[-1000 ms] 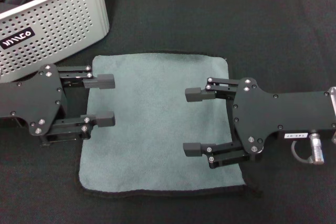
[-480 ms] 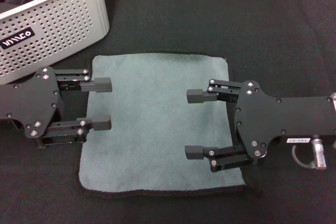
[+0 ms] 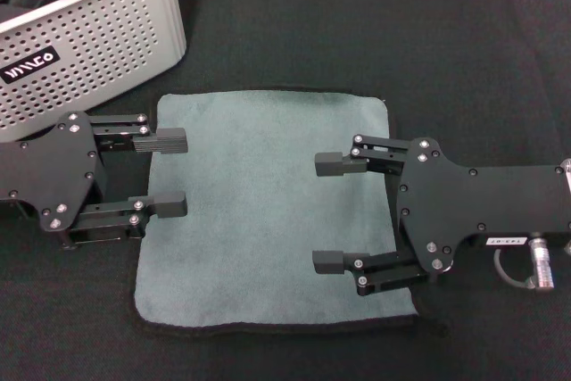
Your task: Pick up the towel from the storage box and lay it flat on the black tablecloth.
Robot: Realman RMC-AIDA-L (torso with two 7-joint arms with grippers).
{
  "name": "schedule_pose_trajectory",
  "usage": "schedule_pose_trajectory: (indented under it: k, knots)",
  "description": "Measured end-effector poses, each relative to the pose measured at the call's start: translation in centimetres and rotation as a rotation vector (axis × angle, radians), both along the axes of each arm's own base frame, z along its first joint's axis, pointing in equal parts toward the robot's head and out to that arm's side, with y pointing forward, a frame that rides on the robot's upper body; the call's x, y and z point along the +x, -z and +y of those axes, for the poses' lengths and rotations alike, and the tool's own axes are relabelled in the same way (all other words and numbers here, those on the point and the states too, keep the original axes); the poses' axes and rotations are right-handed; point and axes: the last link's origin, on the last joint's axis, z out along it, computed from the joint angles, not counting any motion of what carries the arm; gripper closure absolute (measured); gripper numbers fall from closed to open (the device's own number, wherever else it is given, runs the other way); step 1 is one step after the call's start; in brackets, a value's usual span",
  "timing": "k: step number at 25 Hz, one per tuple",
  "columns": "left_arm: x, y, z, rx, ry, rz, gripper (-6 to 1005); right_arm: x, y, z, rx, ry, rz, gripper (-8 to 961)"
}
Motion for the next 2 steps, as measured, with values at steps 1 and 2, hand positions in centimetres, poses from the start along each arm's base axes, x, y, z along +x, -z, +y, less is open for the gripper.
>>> schedule_pose_trajectory:
  k: [1, 2]
  knots:
    - [0.00, 0.04, 0.01, -0.002, -0.002, -0.002, 402, 0.03, 0.03, 0.02, 0.003, -0.006, 0.000, 108]
    - [0.00, 0.11, 0.02, -0.005, -0.004, -0.005, 402, 0.04, 0.05, 0.07, 0.005, -0.011, 0.002, 108]
